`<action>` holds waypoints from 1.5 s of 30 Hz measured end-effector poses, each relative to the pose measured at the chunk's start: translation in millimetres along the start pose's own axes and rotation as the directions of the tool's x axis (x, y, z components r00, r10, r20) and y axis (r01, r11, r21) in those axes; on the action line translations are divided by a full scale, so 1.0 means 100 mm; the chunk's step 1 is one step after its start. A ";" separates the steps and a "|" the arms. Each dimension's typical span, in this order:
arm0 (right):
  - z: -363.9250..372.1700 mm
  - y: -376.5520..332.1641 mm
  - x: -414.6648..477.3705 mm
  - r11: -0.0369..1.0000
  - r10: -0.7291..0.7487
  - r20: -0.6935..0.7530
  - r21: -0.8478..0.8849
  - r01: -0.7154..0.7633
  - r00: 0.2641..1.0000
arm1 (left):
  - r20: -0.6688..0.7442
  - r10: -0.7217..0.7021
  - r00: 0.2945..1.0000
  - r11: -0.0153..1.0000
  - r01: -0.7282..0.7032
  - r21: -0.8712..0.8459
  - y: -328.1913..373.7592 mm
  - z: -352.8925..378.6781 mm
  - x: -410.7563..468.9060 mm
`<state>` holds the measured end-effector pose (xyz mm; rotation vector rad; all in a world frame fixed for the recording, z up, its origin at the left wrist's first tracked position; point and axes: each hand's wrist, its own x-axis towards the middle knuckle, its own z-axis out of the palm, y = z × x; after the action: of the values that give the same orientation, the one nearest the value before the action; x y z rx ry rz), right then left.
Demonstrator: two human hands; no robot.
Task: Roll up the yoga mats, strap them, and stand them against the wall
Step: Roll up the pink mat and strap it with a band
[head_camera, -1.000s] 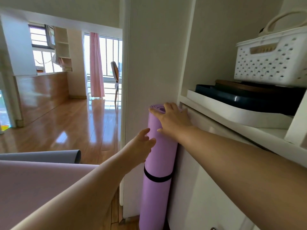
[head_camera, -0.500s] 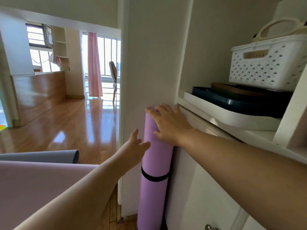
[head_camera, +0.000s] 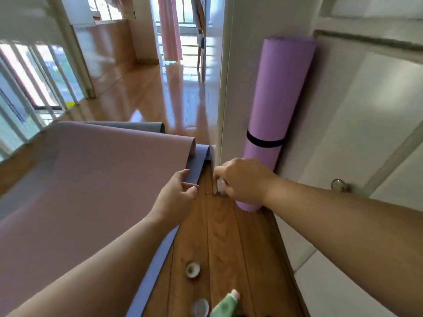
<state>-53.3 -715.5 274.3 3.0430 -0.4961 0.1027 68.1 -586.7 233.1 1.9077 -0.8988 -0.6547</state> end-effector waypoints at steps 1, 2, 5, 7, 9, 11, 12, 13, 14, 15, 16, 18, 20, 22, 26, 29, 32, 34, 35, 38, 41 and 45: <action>0.08 -0.12 -0.11 1.000 -0.004 0.040 -0.004 0.004 0.999 | 0.010 -0.012 1.000 1.000 0.012 0.021 -0.08 0.00 -0.16; 0.12 -0.23 -0.22 1.000 -0.009 0.069 -0.011 0.010 0.998 | 0.024 -0.024 0.999 0.999 0.023 0.041 -0.12 -0.01 -0.32; 0.02 -0.53 -0.50 1.000 0.007 0.106 0.001 -0.007 0.994 | 0.088 -0.041 0.995 0.995 0.033 0.095 -0.02 -0.11 -0.81; -0.22 -0.75 -0.71 0.999 0.021 0.100 0.031 -0.024 0.995 | 0.102 -0.018 0.995 0.992 0.005 0.122 0.18 -0.26 -1.20; -0.55 -1.00 -0.96 0.996 0.029 0.075 0.081 -0.036 0.997 | 0.087 -0.005 0.996 0.994 -0.005 0.112 0.40 -0.46 -1.66; -0.90 -1.24 -1.22 0.990 0.031 0.048 0.136 -0.037 0.998 | 0.050 -0.019 0.999 0.996 0.015 0.087 0.60 -0.68 -2.13; -1.05 -1.38 -1.35 0.988 0.027 0.042 0.154 -0.033 0.999 | 0.032 -0.030 0.999 0.996 0.028 0.081 0.67 -0.79 -2.37; -1.19 -1.52 -1.49 0.986 0.019 0.036 0.164 -0.024 0.999 | 0.016 -0.040 0.999 0.996 0.039 0.085 0.72 -0.89 -2.63; -1.30 -1.66 -1.62 0.986 0.012 0.030 0.168 -0.017 0.999 | 0.001 -0.047 0.999 0.995 0.047 0.090 0.75 -0.99 -2.88; -1.41 -1.80 -1.75 0.987 0.002 0.022 0.160 -0.006 1.000 | -0.014 -0.052 0.999 0.995 0.053 0.088 0.77 -1.08 -3.12; -1.52 -1.94 -1.88 0.989 -0.005 0.012 0.147 0.004 1.000 | -0.029 -0.054 0.998 0.995 0.056 0.082 0.78 -1.17 -3.36; -1.70 -2.23 -2.12 0.984 0.006 0.002 0.176 -0.006 1.000 | -0.070 -0.056 0.996 0.996 0.061 0.060 0.77 -1.35 -3.80; -1.81 -2.54 -2.32 0.970 0.022 0.015 0.244 -0.025 1.000 | -0.125 -0.060 0.990 0.997 0.066 0.041 0.69 -1.52 -4.21; -1.80 -2.85 -2.43 0.948 0.030 0.040 0.315 -0.042 0.999 | -0.172 -0.068 0.983 0.996 0.076 0.036 0.54 -1.68 -4.56; -1.51 -3.49 -2.44 0.878 0.039 0.116 0.470 -0.089 0.992 | -0.219 -0.123 0.968 0.985 0.146 0.090 0.08 -1.98 -4.93; -1.06 -3.85 -2.26 0.809 0.060 0.221 0.561 -0.177 0.973 | -0.248 -0.162 0.955 0.964 0.207 0.164 -0.40 -2.10 -4.92; -0.42 -4.04 -1.97 0.708 0.104 0.361 0.627 -0.324 0.927 | -0.212 -0.268 0.940 0.935 0.306 0.177 -1.01 -2.03 -4.79; 0.03 -4.11 -1.76 0.652 0.127 0.457 0.630 -0.421 0.880 | -0.158 -0.365 0.918 0.899 0.391 0.198 -1.49 -1.91 -4.67; 0.27 -4.14 -1.66 0.634 0.138 0.498 0.620 -0.463 0.856 | -0.124 -0.415 0.902 0.872 0.433 0.228 -1.74 -1.85 -4.59; 0.97 -4.22 -1.41 0.573 0.175 0.599 0.583 -0.576 0.781 | -0.025 -0.547 0.836 0.751 0.504 0.426 -2.44 -1.73 -4.31; 1.57 -4.33 -1.28 0.420 0.174 0.744 0.536 -0.732 0.645 | -0.003 -0.590 0.807 0.647 0.475 0.596 -2.95 -1.63 -4.04; 2.18 -4.46 -1.12 0.120 0.164 0.837 0.508 -0.853 0.521 | -0.025 -0.574 0.819 0.537 0.399 0.743 -3.45 -1.35 -3.93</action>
<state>-4.6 -272.7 28.3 3.4323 -2.5355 -1.0213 45.0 -91.1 20.8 2.9347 -0.8112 -0.9577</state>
